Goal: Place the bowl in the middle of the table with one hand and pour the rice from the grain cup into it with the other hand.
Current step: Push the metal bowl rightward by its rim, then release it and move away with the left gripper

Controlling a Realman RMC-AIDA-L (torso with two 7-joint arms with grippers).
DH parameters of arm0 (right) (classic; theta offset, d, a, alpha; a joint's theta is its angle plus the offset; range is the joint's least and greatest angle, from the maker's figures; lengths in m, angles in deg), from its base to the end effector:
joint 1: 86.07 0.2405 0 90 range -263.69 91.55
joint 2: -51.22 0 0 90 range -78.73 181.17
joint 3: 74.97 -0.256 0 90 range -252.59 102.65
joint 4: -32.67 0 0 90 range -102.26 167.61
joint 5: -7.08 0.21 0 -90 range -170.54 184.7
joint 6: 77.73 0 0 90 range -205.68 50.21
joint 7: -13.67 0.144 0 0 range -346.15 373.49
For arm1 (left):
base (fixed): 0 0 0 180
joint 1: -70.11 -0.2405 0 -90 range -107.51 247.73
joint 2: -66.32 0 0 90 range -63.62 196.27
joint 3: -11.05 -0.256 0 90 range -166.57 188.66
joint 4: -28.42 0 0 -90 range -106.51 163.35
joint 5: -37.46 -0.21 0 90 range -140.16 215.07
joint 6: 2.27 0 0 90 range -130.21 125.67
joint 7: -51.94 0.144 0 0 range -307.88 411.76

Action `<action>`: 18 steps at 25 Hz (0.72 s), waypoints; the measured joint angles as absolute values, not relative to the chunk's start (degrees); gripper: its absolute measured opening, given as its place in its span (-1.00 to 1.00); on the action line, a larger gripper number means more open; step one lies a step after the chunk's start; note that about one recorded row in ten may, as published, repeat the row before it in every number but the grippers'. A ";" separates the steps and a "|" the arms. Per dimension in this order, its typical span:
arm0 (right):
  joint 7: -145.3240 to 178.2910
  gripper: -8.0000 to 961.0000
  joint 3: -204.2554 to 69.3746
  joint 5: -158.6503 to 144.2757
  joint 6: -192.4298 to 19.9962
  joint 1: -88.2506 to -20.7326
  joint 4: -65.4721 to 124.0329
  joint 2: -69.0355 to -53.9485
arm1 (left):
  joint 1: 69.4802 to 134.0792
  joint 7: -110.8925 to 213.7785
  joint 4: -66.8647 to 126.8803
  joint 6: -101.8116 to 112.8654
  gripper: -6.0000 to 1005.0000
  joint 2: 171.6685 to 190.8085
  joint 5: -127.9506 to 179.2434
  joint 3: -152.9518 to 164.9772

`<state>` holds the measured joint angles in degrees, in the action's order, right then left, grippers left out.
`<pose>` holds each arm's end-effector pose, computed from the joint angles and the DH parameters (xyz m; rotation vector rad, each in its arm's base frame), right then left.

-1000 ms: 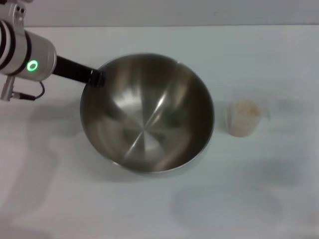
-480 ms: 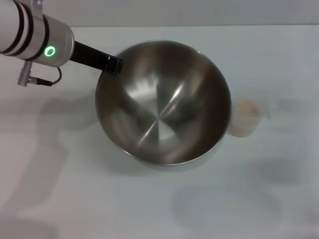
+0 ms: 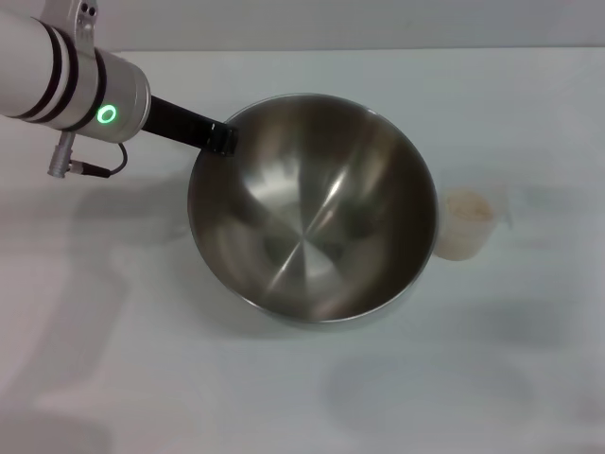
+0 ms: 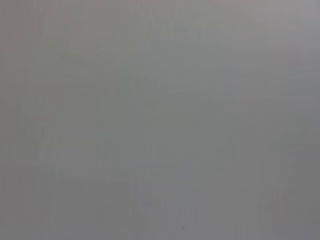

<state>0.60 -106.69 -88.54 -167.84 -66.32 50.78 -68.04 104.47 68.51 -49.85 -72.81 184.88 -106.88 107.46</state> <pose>0.3190 0.2880 0.0275 -1.1453 0.2908 0.6809 -0.1470 0.3883 -0.0051 -2.3714 -1.0564 0.0672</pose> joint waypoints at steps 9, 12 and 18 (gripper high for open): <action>0.91 0.05 -106.70 -88.54 -167.73 -66.27 50.78 -68.04 | 104.44 70.12 -47.22 -68.52 -0.91 184.80 -106.84 107.42; 0.92 0.05 -106.69 -88.54 -167.73 -66.29 50.78 -68.04 | 104.29 70.59 -46.18 -67.04 -0.91 184.79 -106.83 107.45; 0.95 0.04 -106.70 -88.54 -167.74 -66.38 50.78 -68.04 | 104.62 70.87 -42.54 -64.75 -0.91 184.63 -107.15 107.92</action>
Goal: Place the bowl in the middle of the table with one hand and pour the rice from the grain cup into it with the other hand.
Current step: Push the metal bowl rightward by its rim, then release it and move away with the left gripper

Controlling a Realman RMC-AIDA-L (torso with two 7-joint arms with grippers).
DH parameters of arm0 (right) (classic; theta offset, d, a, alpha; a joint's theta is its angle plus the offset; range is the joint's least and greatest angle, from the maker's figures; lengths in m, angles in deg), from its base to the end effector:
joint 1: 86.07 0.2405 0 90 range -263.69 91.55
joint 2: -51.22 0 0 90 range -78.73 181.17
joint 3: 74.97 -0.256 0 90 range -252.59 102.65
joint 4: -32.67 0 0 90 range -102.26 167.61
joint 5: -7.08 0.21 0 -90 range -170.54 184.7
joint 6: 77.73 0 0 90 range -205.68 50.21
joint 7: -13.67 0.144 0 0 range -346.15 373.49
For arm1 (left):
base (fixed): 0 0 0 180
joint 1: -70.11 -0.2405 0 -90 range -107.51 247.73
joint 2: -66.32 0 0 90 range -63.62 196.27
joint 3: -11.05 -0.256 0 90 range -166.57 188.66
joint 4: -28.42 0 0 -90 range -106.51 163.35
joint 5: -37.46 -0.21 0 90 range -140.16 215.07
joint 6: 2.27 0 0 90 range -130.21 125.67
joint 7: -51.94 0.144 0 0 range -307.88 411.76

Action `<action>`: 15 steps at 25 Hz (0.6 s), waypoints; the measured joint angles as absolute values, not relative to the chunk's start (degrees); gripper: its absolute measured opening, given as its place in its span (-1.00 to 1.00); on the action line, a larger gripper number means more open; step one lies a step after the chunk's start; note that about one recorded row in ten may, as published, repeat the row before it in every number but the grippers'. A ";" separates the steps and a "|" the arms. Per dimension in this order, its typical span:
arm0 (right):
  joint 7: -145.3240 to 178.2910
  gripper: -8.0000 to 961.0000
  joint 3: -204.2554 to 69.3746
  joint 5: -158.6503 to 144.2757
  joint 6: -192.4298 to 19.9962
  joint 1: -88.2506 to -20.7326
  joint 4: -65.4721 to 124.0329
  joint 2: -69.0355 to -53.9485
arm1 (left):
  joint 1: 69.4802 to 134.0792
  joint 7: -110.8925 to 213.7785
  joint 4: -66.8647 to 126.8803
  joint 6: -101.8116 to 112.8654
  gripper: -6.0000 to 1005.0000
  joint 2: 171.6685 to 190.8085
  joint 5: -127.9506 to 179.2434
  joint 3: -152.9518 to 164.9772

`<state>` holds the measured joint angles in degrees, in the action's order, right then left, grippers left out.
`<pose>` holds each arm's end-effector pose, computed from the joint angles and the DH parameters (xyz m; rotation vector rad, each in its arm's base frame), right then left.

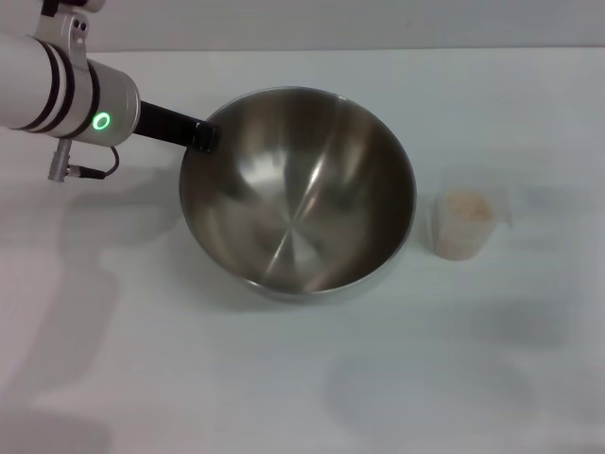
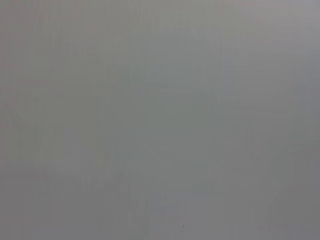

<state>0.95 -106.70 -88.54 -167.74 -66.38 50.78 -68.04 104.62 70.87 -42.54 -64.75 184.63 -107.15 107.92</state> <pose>0.3195 0.2877 0.0273 -1.1454 0.2963 0.6845 -0.1716 0.4027 -0.0111 -2.3060 -1.0619 0.0468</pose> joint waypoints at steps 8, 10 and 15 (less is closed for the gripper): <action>0.97 0.05 -106.70 -88.54 -167.78 -66.38 50.93 -68.05 | 104.77 72.32 -40.79 -63.73 -0.91 184.62 -107.42 107.97; 0.96 0.05 -106.69 -88.54 -167.84 -66.39 50.96 -68.10 | 104.77 72.33 -40.59 -63.35 -0.91 184.62 -107.44 107.98; 0.96 0.05 -106.69 -88.54 -168.07 -66.50 51.00 -68.13 | 104.45 72.35 -40.22 -61.47 -0.83 184.62 -107.49 107.96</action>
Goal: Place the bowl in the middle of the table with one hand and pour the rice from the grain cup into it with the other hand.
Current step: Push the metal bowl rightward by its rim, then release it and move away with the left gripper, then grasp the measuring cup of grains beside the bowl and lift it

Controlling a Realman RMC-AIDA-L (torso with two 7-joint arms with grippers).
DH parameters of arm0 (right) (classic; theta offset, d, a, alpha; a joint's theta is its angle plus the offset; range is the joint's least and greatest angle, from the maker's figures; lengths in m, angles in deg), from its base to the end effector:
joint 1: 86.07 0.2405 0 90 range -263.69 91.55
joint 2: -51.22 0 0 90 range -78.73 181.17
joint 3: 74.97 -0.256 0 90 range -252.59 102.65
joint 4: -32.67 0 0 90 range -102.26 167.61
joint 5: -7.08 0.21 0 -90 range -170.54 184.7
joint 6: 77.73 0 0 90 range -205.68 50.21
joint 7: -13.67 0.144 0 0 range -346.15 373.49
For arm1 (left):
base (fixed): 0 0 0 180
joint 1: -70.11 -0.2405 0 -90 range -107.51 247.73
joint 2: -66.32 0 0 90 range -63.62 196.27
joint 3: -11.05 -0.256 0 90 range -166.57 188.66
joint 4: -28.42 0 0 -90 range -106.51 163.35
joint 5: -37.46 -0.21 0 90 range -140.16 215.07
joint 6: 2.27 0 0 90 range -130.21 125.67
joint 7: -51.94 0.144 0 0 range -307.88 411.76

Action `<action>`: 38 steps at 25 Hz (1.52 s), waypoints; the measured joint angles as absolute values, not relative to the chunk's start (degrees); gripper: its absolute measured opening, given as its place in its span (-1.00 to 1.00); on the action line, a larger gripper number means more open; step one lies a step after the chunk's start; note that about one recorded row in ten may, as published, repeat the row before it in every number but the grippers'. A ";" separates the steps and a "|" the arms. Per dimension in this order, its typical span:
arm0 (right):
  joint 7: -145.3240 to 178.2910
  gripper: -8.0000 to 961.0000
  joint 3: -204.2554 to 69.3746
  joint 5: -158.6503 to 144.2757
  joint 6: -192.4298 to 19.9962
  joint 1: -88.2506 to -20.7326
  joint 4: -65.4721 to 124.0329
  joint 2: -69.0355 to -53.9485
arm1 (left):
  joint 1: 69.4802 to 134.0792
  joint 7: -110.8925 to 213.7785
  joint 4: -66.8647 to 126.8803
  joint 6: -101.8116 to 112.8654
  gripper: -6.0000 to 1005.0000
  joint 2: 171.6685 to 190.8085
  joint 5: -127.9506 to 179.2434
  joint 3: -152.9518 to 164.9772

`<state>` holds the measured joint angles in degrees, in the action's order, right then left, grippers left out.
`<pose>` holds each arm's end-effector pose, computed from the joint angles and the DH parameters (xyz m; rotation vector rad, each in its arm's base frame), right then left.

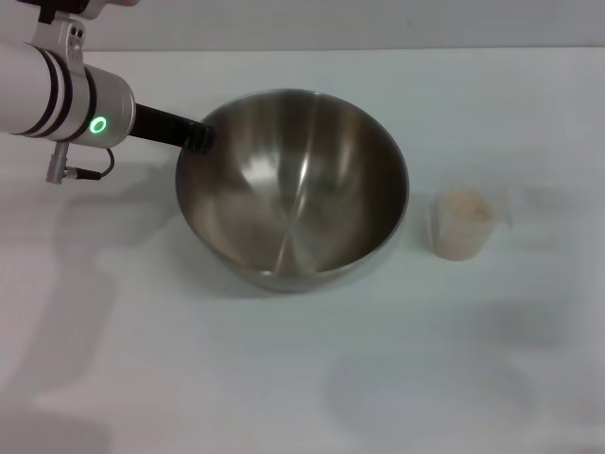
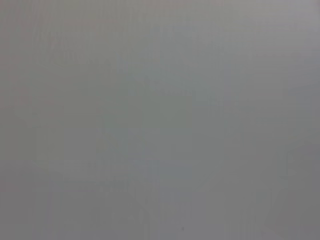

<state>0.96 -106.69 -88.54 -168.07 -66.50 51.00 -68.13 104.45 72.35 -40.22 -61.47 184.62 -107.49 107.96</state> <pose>0.3186 0.2868 0.0269 -1.1413 0.2966 0.6901 -0.1808 0.4072 -0.0126 -2.2835 -1.0416 0.0433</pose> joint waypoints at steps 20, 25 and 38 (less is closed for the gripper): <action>0.60 0.05 -106.61 -88.54 -168.40 -66.89 51.13 -68.14 | 101.20 75.04 -42.96 -53.00 0.36 184.84 -107.08 107.86; 0.58 0.05 -106.60 -88.54 -168.45 -66.95 51.18 -68.14 | 94.65 74.76 -49.15 -40.36 0.54 184.91 -106.69 105.66; 0.63 0.05 -106.61 -88.54 -167.91 -66.07 50.92 -68.14 | 83.79 74.44 -46.90 0.49 0.68 184.80 -105.50 92.91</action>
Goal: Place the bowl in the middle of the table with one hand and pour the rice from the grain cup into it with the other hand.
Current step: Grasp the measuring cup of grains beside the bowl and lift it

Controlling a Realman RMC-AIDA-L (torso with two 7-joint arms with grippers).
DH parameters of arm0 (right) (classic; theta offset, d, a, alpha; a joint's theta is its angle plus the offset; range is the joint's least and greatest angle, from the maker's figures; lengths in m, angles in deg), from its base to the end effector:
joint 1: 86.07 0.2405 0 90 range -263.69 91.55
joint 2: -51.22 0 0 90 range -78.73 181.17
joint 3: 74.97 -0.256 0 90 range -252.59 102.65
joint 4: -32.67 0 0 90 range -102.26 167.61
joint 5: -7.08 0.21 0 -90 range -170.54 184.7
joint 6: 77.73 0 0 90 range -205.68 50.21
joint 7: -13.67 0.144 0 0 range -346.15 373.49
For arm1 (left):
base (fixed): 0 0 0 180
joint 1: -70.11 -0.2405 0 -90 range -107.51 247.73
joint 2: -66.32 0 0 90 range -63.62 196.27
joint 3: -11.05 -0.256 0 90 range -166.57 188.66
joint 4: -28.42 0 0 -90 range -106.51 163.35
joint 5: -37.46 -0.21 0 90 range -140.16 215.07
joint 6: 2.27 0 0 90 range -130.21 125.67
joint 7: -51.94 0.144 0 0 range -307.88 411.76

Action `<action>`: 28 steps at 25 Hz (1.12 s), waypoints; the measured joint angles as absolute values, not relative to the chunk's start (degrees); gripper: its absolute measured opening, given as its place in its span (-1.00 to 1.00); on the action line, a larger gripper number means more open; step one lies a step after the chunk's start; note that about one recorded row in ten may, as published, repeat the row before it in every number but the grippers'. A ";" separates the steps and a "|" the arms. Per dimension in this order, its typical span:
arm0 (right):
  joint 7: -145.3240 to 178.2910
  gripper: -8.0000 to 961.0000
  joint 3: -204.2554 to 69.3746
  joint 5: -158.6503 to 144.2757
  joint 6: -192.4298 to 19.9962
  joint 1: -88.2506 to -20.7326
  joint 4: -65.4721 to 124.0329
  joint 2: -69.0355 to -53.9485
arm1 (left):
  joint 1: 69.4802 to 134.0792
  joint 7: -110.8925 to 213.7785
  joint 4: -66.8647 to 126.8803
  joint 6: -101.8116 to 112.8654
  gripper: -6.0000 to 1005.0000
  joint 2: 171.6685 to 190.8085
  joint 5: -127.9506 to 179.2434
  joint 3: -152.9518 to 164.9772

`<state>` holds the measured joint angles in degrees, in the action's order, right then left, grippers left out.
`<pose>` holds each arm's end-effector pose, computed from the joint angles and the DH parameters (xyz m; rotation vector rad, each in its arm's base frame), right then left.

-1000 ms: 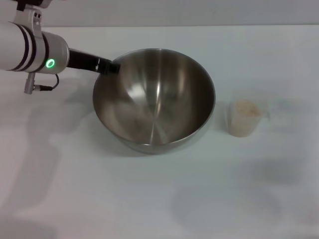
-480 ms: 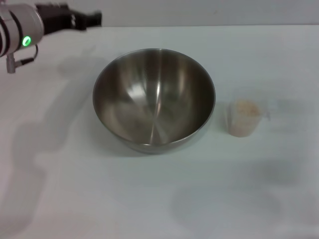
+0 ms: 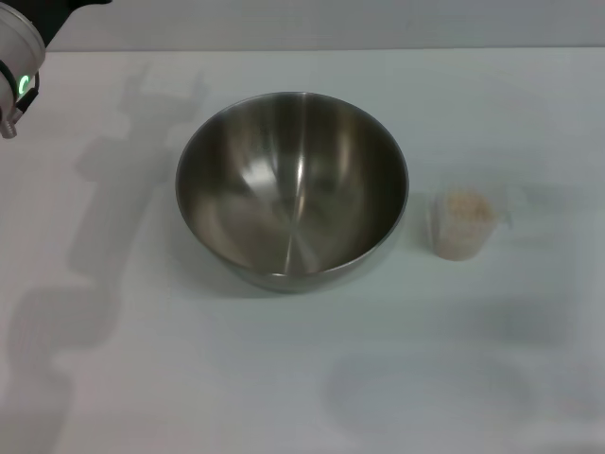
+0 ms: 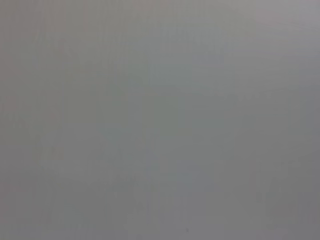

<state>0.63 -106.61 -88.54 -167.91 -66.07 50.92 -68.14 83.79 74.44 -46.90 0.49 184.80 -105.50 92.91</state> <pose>0.3168 0.2892 0.0265 -1.1465 0.2903 0.6893 -0.1894 0.3969 0.0391 -1.7232 -0.5515 -0.5861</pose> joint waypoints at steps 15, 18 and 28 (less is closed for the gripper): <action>1.42 0.04 -107.06 -88.54 -163.04 -65.26 51.48 -67.99 | 88.07 61.04 -22.67 41.75 0.68 184.74 -108.81 84.81; 1.56 0.04 -106.93 -88.54 -162.00 -65.00 51.60 -68.01 | 89.75 53.28 -17.66 42.36 0.68 184.59 -108.98 85.22; 1.78 0.05 -106.61 -88.48 -155.52 -65.28 56.58 -68.31 | 94.60 48.16 -5.00 47.79 0.68 184.48 -113.21 88.13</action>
<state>1.78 -106.61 -88.48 -155.52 -65.28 56.58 -68.31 94.60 48.16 -5.00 47.79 184.48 -113.21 88.13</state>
